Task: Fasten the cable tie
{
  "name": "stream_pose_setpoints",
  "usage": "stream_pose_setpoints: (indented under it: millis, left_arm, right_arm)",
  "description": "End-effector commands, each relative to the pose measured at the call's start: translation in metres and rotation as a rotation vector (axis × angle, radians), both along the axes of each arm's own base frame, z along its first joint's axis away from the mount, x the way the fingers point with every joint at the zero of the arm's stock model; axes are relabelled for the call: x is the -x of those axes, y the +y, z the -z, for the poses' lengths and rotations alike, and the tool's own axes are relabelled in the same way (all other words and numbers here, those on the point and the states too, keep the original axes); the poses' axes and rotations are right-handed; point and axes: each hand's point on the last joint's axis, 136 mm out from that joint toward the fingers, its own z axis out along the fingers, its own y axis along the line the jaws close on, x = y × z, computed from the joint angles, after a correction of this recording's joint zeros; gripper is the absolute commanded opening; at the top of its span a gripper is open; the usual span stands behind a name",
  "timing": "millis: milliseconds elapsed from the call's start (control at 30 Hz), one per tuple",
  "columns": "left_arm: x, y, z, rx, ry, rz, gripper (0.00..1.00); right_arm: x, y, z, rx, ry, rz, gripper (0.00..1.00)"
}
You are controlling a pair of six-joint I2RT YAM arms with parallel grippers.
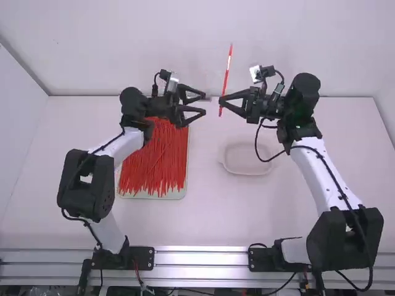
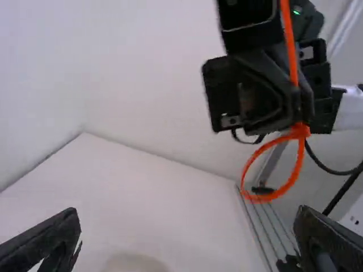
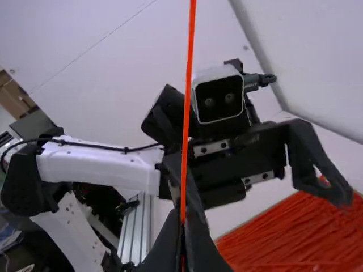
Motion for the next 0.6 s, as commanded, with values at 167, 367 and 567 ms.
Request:
stream_pose_setpoints:
  millis: [167, 367, 567]
  left_arm:
    - [-0.014, 0.009, 0.04, -0.089, 0.016, -0.041, 0.99]
    - [-0.032, 0.015, 0.08, -0.17, 0.162, -0.159, 0.99]
    - [-0.022, 0.016, 0.108, -0.24, 0.208, -0.139, 0.99]
  right_arm:
    - [-0.012, -0.038, 0.051, 0.018, 0.081, 0.095, 0.0]
    - [-0.023, -0.066, 0.098, 0.034, 0.164, 0.232, 0.0]
    - [-0.029, -0.088, 0.14, 0.08, 0.204, 0.359, 0.0]
